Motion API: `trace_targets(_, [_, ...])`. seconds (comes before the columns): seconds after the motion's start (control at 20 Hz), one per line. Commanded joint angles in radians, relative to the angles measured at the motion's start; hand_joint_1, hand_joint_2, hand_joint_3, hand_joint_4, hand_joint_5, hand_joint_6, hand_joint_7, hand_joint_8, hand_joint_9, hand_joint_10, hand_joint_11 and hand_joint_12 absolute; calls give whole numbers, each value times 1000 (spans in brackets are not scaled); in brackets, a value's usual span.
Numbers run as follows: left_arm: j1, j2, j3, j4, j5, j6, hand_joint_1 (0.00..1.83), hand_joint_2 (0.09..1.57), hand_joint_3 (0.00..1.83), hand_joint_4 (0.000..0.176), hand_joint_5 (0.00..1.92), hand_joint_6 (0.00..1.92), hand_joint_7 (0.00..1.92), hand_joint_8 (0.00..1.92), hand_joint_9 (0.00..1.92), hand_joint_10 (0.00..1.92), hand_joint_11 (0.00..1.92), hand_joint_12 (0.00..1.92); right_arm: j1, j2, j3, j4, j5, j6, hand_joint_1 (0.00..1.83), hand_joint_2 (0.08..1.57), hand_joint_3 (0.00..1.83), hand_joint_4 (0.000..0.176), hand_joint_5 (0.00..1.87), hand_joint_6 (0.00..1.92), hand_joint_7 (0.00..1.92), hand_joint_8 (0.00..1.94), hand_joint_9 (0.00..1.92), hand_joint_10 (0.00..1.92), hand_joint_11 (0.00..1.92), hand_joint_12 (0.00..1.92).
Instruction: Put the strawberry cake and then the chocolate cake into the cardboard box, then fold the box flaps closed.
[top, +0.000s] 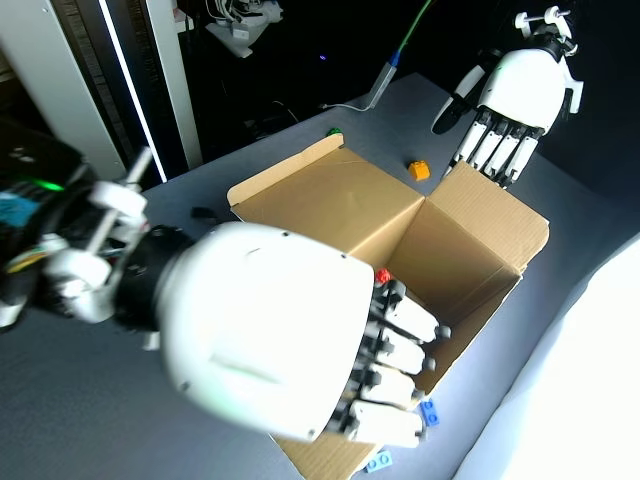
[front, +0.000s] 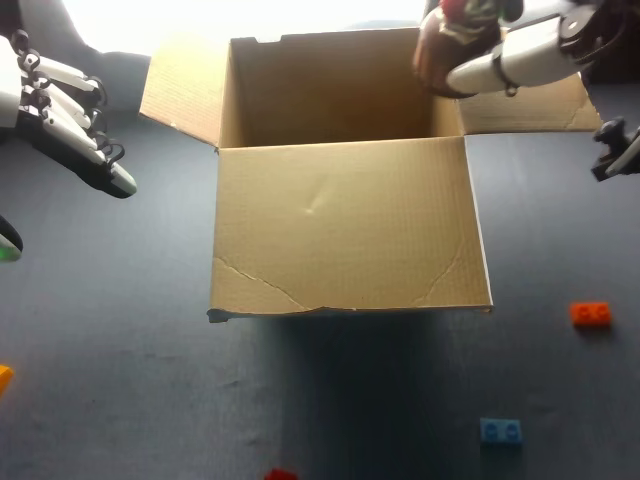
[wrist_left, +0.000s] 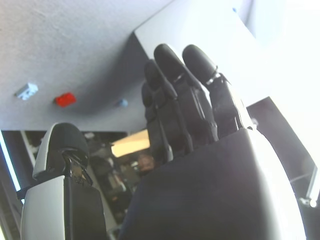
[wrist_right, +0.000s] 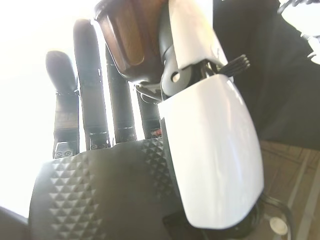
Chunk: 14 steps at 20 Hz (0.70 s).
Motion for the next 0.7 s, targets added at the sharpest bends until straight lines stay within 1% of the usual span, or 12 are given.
trace_targets(0.0, [-7,9,3,-81,-5,1,530,1113,1,0,489,7,683,0,524,670,135,1470,19,9,2,-5,133,-1,1161,1235,0,0,672,1375,843,1283,653,1223,488,1803])
trace_targets(0.1, [-6,7,3,-81,-5,2,535,1112,0,0,509,14,684,1,518,678,138,1469,18,-10,3,-25,136,-3,1161,1236,0,0,670,1377,842,1287,643,1220,465,1808])
trace_targets(0.15, [-6,7,3,-81,-5,2,522,1118,1,0,504,8,678,0,493,722,126,1474,16,-20,5,-29,137,-3,1162,1232,0,0,681,1364,845,1280,650,1199,466,1787])
trace_targets(0.25, [-5,7,4,-81,-4,2,547,1114,0,0,505,7,677,0,485,741,131,1473,7,-46,18,-34,143,-3,1158,1240,1,0,653,1408,842,1276,657,1130,399,1742])
trace_targets(0.3, [-4,7,4,-81,-4,2,560,1112,0,0,512,6,678,1,471,768,126,1481,4,-58,25,-36,141,-3,1158,1238,0,0,663,1391,843,1276,657,1126,381,1757])
trace_targets(0.4, [-3,7,4,-81,-4,2,555,1113,0,0,522,9,681,2,461,777,145,1483,1,-90,53,-45,142,-8,1158,1226,0,0,716,1312,837,1287,630,1073,307,1723])
trace_targets(0.45, [-3,7,4,-81,-4,3,553,1113,0,0,523,10,680,1,460,779,150,1483,0,-104,66,-45,142,-11,1155,1226,0,6,722,1307,830,1296,631,1048,303,1718])
trace_targets(0.5, [-2,7,4,-81,-4,3,551,1111,0,0,521,7,682,2,467,786,162,1466,-1,-121,83,-47,142,-11,1158,1226,0,0,735,1270,825,1326,638,1048,338,1697])
trace_targets(0.55, [-2,7,4,-81,-4,4,550,1110,0,0,521,7,682,2,468,788,164,1462,-3,-136,97,-56,140,-11,1159,1226,0,0,737,1262,824,1332,640,1048,346,1692])
trace_targets(0.65, [-2,6,4,-81,-4,4,543,1106,0,0,525,5,678,0,490,754,176,1427,-7,-156,111,-64,140,-11,1167,1218,0,0,736,1254,854,1296,687,1067,408,1620])
